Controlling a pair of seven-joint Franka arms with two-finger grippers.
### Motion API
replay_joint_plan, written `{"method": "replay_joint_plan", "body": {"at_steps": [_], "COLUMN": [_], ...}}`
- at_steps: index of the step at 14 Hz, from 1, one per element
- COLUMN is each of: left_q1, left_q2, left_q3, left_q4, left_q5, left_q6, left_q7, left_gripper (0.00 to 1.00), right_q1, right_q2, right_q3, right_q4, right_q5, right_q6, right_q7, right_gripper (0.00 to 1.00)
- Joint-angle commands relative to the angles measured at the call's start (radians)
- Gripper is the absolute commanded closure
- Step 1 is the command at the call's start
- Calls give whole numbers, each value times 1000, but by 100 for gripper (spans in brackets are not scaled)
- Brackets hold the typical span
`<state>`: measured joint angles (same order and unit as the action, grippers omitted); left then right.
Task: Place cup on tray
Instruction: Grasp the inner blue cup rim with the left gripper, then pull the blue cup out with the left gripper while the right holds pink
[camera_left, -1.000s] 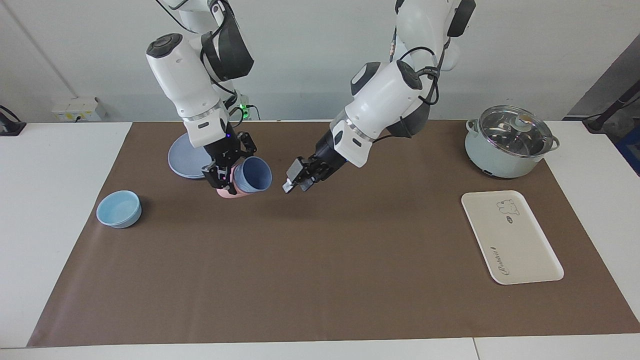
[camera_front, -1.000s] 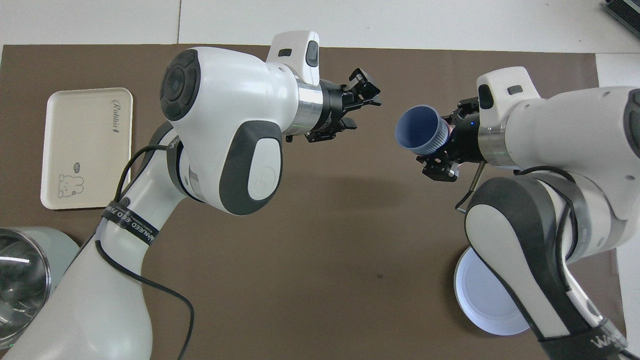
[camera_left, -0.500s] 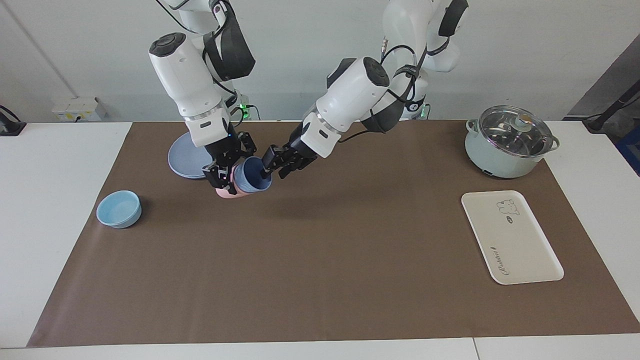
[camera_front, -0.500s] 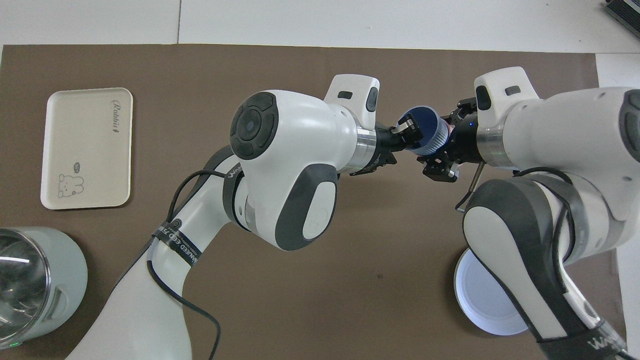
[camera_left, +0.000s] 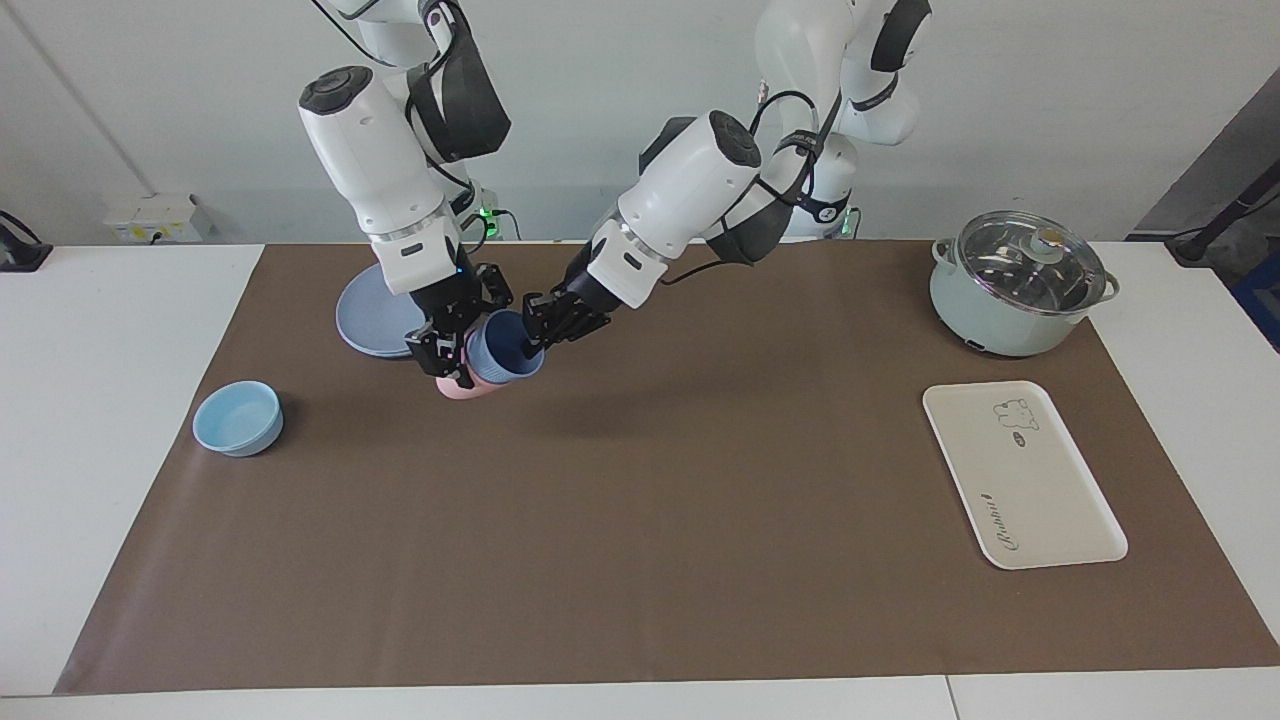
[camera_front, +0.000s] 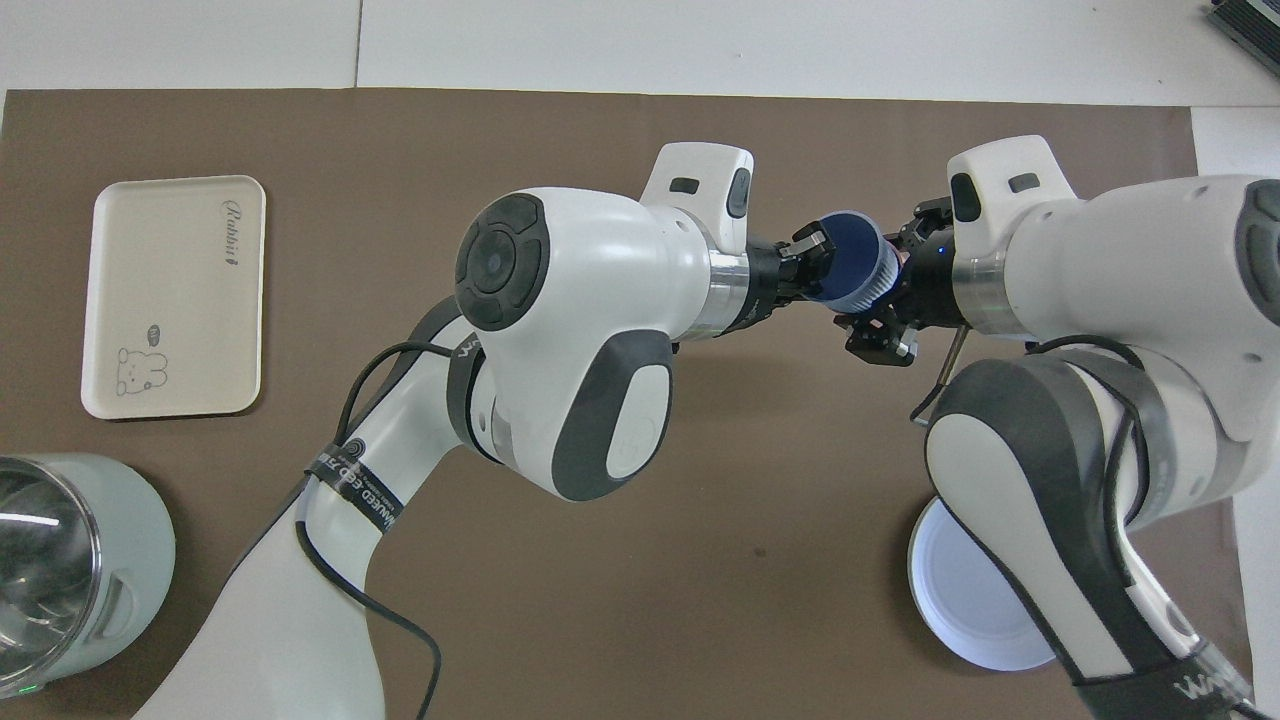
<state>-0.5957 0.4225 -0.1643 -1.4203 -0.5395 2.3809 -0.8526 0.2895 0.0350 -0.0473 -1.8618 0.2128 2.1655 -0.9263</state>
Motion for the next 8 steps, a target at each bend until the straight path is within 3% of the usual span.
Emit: {"method": "replay_joint_plan", "body": {"at_steps": [1,5,8], "left_q1": [-1,77,180], "left_q2": [-11,-4,-14], "left_q3": [11,37,52], "left_q4": [-14,59,70], "left_q5": [10,18,97], "left_q6": [-5,-130,-254], "left_q7": [4,0,6], "left_gripper": [100,100,100], "right_q1": [0,0,0], "right_q2": [-21,-23,-23], "right_q3": [0,0,0], "right_q4": [-11,-16,-17], "right_q5": [-23,-23,-23], "right_q6": [-3,-3,-3], "right_q7": [21,21,21], "right_gripper": [100,100,100]}}
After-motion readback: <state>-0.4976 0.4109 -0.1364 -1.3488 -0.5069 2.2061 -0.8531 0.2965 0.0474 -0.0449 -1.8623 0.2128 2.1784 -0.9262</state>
